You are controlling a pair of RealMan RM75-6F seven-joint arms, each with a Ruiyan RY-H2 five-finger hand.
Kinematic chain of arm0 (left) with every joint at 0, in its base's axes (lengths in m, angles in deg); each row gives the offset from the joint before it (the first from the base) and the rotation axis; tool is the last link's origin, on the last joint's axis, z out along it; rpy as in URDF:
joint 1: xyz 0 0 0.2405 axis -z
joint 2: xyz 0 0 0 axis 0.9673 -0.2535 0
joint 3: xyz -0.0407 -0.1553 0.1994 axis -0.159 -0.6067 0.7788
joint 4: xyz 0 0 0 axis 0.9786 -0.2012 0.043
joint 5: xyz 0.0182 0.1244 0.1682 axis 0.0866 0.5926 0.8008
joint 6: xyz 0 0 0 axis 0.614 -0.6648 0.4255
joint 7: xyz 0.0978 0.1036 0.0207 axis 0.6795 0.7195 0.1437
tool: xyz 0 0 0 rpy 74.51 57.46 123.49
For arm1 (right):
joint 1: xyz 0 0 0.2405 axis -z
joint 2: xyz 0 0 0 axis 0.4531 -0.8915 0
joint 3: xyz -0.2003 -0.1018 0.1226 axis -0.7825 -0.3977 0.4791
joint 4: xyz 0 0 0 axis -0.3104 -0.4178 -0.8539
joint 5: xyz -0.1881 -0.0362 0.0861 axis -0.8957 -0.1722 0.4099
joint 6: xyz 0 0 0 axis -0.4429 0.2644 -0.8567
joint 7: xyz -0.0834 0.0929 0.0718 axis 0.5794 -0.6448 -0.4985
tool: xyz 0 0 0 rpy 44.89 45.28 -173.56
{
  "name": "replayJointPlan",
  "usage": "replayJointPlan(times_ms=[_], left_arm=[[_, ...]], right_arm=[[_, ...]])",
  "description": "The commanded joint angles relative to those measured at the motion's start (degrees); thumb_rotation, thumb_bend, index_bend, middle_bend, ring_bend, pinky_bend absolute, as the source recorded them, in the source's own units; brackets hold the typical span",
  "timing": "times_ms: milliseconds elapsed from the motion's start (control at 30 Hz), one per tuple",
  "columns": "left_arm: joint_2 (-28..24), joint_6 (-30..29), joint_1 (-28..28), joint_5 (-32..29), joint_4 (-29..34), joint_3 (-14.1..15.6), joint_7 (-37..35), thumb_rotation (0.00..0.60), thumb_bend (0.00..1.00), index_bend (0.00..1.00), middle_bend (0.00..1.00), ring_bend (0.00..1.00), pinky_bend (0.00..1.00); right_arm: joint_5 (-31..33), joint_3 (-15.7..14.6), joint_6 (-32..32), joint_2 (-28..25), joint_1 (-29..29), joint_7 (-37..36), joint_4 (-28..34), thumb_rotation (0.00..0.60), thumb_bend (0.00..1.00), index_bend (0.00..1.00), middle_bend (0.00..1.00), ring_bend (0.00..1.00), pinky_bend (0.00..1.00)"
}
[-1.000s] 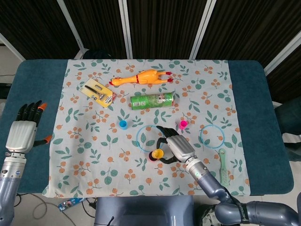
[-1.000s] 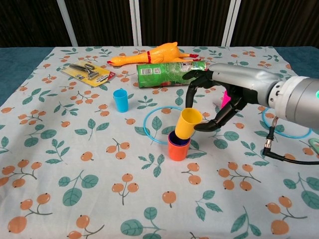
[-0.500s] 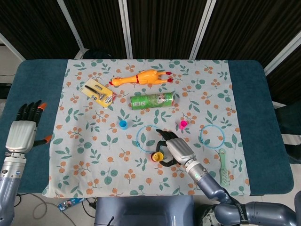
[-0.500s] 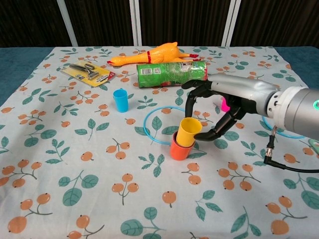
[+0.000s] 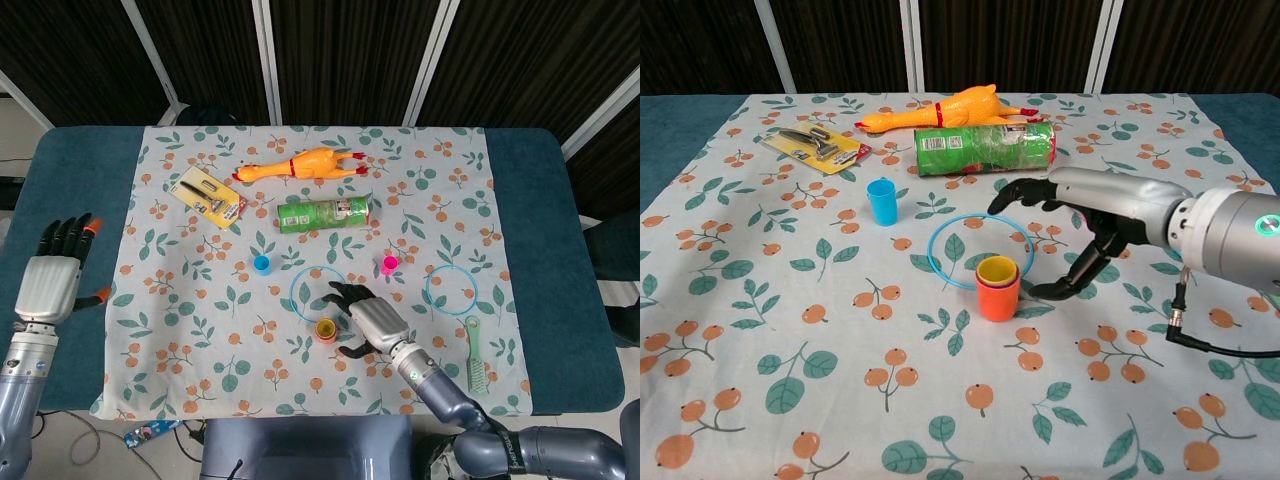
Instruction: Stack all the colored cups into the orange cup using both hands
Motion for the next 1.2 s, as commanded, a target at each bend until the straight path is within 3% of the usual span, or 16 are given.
replayJointPlan(times_ms=[33, 200, 333, 500, 633, 833, 967, 1200], left_arm=[[0.0, 0.6, 0.5, 0.2, 0.3, -0.1, 0.5, 0.600, 0.12, 0.00, 0.00, 0.00, 0.00], [-0.4, 3.2, 2.7, 0.7, 1.4, -0.5, 2.5, 0.600, 0.10, 0.01, 0.00, 0.00, 0.00], [-1.7, 7.3, 5.2, 0.4, 3.6, -1.0, 2.6, 0.600, 0.10, 0.04, 0.00, 0.00, 0.00], [-3.7, 15.7, 9.5, -2.8, 6.6, -1.9, 2.9, 0.600, 0.10, 0.08, 0.00, 0.00, 0.00], [-3.6, 21.8, 13.7, -7.2, 7.4, -3.2, 4.6, 0.600, 0.10, 0.12, 0.00, 0.00, 0.00], [-1.2, 28.8, 19.3, -13.7, 6.0, -4.1, 6.9, 0.600, 0.12, 0.16, 0.00, 0.00, 0.00], [1.0, 30.0, 22.0, -16.6, 5.2, -4.3, 8.8, 0.600, 0.13, 0.19, 0.00, 0.00, 0.00], [4.8, 30.0, 25.6, -19.8, 3.6, -3.4, 12.6, 0.600, 0.14, 0.22, 0.00, 0.00, 0.00]], right_arm=[[1.1, 0.6, -0.7, -1.1, -0.1, 0.7, 1.1, 0.600, 0.32, 0.06, 0.02, 0.05, 0.10], [-0.1, 1.5, -3.6, -5.6, 1.6, -0.4, 4.4, 0.600, 0.32, 0.06, 0.02, 0.05, 0.10], [-5.3, 0.2, -8.9, -10.9, 5.2, -0.7, 6.6, 0.600, 0.32, 0.08, 0.02, 0.05, 0.10], [-15.2, -4.7, -20.0, -15.6, 12.7, 0.3, 6.3, 0.600, 0.32, 0.12, 0.02, 0.05, 0.10], [-20.8, -9.4, -27.1, -18.0, 19.3, -3.0, 4.6, 0.600, 0.32, 0.15, 0.02, 0.05, 0.10], [-23.3, -12.2, -32.3, -17.6, 25.3, -8.0, -0.7, 0.600, 0.32, 0.13, 0.02, 0.05, 0.10], [-24.0, -11.8, -35.8, -15.5, 28.2, -9.9, -5.1, 0.600, 0.32, 0.06, 0.02, 0.04, 0.09], [-24.4, -10.3, -38.0, -12.4, 30.5, -10.9, -11.0, 0.600, 0.32, 0.05, 0.02, 0.02, 0.09]])
